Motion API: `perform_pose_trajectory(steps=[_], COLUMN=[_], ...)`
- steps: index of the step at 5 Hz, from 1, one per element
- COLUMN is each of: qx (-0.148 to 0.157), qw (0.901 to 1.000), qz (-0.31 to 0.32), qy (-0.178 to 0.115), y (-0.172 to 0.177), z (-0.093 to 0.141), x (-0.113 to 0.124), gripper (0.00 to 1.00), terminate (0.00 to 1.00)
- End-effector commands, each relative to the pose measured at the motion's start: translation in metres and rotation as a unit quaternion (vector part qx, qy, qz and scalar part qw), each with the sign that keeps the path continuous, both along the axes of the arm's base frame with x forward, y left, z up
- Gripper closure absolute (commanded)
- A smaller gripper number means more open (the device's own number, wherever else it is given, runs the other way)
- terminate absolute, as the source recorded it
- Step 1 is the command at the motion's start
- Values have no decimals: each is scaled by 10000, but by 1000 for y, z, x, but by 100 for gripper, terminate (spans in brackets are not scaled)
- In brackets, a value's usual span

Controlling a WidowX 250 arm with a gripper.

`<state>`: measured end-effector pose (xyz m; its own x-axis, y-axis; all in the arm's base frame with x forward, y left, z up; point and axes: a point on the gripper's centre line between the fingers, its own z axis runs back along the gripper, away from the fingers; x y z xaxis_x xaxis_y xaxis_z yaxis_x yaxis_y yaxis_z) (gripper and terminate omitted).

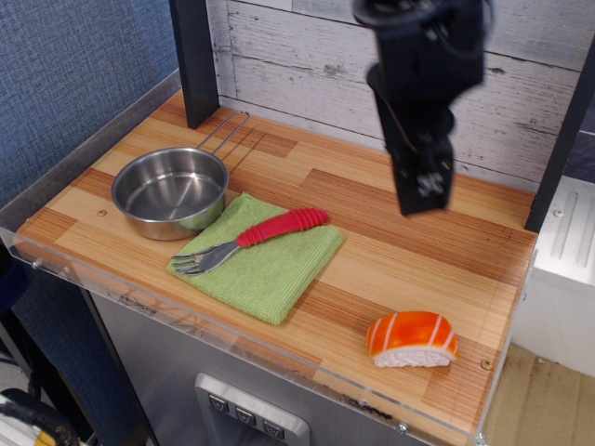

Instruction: Put the semispherical orange and white item inside the silver pot.

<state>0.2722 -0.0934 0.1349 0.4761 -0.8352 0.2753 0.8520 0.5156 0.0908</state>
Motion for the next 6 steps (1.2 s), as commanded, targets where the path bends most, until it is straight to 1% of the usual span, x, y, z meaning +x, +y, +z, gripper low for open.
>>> perform_pose_trajectory(steps=[1, 2, 3, 5, 6], qx=[-206, -43, 73, 211, 296], qw=[9990, 9984, 9985, 9986, 9987], qz=[-374, -515, -518, -419, -320], qy=[93, 236, 189, 231, 258], y=[-29, -32, -32, -29, -26], z=[-42, -64, -78, -90, -100], x=[-26, -31, -29, -20, -16], gripper=[0, 0, 0, 0, 0], terminate=[0, 0, 0, 0, 0])
